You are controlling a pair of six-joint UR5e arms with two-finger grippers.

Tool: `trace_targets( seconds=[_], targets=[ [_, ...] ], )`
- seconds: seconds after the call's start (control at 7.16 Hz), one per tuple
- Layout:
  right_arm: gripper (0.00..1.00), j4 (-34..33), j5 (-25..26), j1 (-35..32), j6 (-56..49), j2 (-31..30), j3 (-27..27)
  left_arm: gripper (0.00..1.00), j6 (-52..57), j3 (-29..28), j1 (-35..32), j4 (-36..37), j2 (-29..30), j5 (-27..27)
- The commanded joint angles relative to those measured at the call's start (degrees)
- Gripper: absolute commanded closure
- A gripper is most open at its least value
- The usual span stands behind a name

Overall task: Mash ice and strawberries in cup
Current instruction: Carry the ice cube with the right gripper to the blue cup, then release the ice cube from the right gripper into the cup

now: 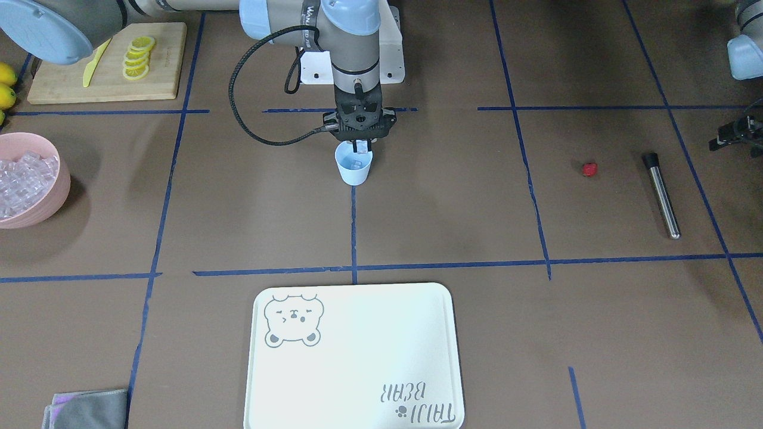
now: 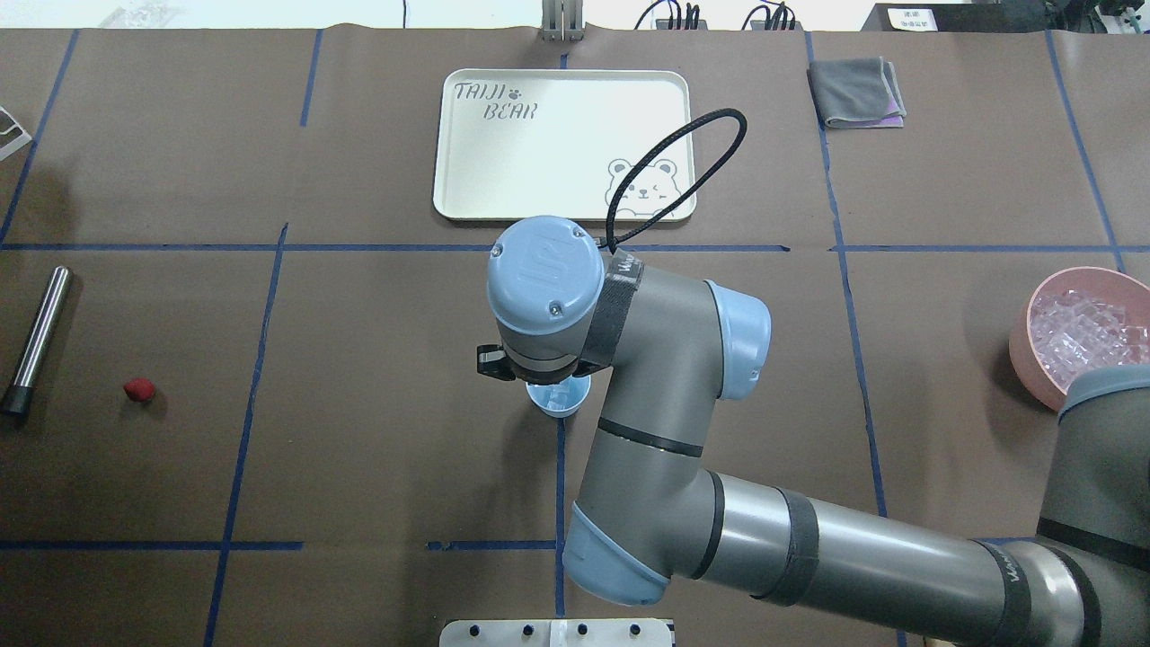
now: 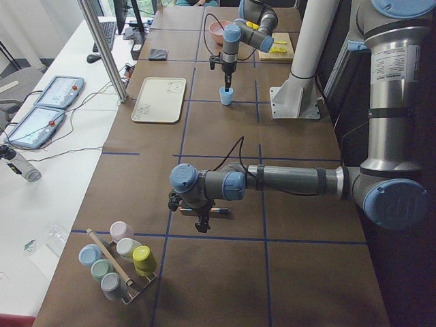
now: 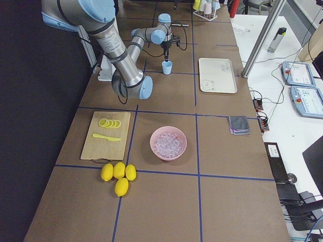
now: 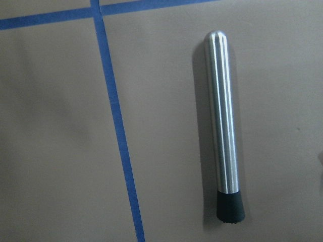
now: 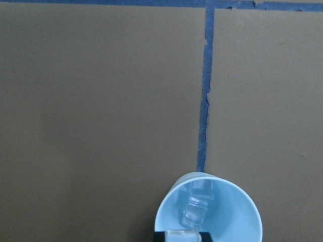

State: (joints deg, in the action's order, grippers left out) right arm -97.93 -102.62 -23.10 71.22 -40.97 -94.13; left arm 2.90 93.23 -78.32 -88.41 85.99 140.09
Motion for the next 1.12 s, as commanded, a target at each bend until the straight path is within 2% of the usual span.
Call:
trace_targets(
  seconds=[0.0,0.42,0.56,0.7,0.84,0.98],
  targets=[
    [1.0,-0.24,0.41,-0.62,-0.63,-0.07,0.18,0.0,0.09,-0.33,0.01,-0.01,-0.04,0.01],
    [1.0,-0.33,0.06,-1.42,-0.82,-0.94,0.0,0.0,0.09,-0.33,0.01,-0.01,0.05,-0.08],
    [0.85,-0.33,-0.03,-1.42,-0.82,-1.12,-0.09,0.0,0.09,-0.33,0.1,-0.01,0.05,-0.08],
    [0.26,-0.25,0.49,-1.33,-0.21,-2.08,-0.52,0.0,0.09,-0.33,0.1,-0.01,0.05,-0.08],
    [0.05,-0.25,0.41,-1.33,0.14,-1.74,-0.44,0.0,0.09,-0.33,0.1,-0.01,0.05,0.01],
    [0.03,-0.25,0.32,-1.33,0.15,-1.65,-0.53,0.0,0.09,-0.33,0.1,-0.01,0.14,0.01]
  ],
)
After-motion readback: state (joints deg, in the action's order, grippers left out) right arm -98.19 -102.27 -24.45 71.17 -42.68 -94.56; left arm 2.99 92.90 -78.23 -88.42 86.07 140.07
